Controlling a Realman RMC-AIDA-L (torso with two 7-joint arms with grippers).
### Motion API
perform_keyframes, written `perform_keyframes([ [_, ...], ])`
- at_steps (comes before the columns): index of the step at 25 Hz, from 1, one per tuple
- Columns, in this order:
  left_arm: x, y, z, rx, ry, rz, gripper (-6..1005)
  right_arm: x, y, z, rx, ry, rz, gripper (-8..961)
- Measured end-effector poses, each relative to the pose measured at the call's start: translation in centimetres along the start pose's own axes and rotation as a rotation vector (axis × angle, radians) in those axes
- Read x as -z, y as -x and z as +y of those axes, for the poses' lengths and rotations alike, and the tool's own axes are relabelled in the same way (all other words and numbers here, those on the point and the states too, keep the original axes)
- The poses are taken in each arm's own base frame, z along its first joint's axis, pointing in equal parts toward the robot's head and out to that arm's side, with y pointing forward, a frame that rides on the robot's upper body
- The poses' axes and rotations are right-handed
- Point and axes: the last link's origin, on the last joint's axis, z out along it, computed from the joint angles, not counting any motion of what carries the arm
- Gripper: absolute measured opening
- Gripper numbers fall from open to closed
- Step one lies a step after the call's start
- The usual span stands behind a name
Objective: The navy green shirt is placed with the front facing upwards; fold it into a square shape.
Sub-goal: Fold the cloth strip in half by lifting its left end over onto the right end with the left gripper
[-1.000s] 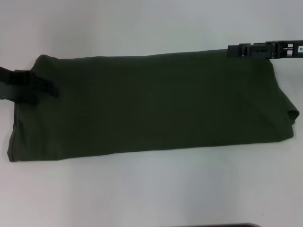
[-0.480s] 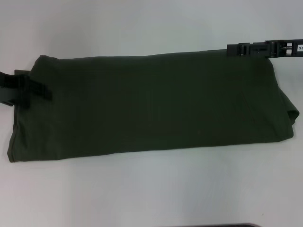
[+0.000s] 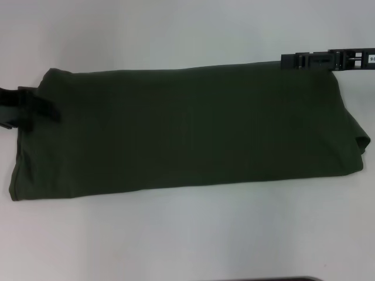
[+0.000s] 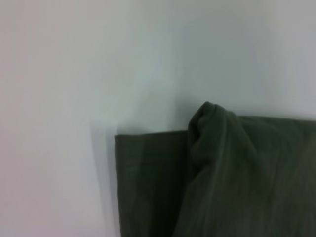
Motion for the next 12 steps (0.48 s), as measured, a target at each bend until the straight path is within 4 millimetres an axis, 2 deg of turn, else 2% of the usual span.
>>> perform_keyframes([
  [4,1.4,-0.2,-0.1,-0.004,-0.004,0.008,731,0.0,0.0,0.0,0.001,0.0,-0.001,802],
  [7,3.5,0.0,-0.4,0.007,0.009,0.036,731,0.0,0.0,0.0,0.001,0.0,-0.001,802],
  [9,4.3,0.1,-0.6,0.015,0.022,0.045,731,0.0,0.0,0.0,0.002,0.0,-0.001,802],
  [12,4.3,0.5,-0.8,0.028,0.03,0.029,732,0.1,0.0,0.0,0.002,-0.001,-0.002,801],
])
